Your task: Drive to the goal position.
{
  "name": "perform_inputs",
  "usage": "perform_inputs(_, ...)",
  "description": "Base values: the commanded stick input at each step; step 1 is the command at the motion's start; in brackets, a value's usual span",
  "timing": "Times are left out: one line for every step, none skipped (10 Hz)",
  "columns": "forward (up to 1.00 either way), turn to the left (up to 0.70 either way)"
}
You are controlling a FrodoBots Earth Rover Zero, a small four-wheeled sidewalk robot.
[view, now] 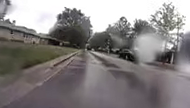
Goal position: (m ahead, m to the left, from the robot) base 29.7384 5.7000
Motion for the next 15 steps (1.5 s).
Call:
perform_inputs(0.5,-0.01)
perform_inputs(0.5,-0.01)
perform_inputs(0.5,-0.01)
perform_inputs(0.5,-0.01)
perform_inputs(0.5,-0.01)
perform_inputs(0.5,-0.01)
perform_inputs(0.5,-0.01)
perform_inputs(0.5,-0.01)
perform_inputs(0.5,-0.01)
perform_inputs(0.5,-0.01)
perform_inputs(0.5,-0.01)
perform_inputs(0.5,-0.01)
perform_inputs(0.5,-0.01)
perform_inputs(0.5,-0.01)
perform_inputs(0.5,-0.01)
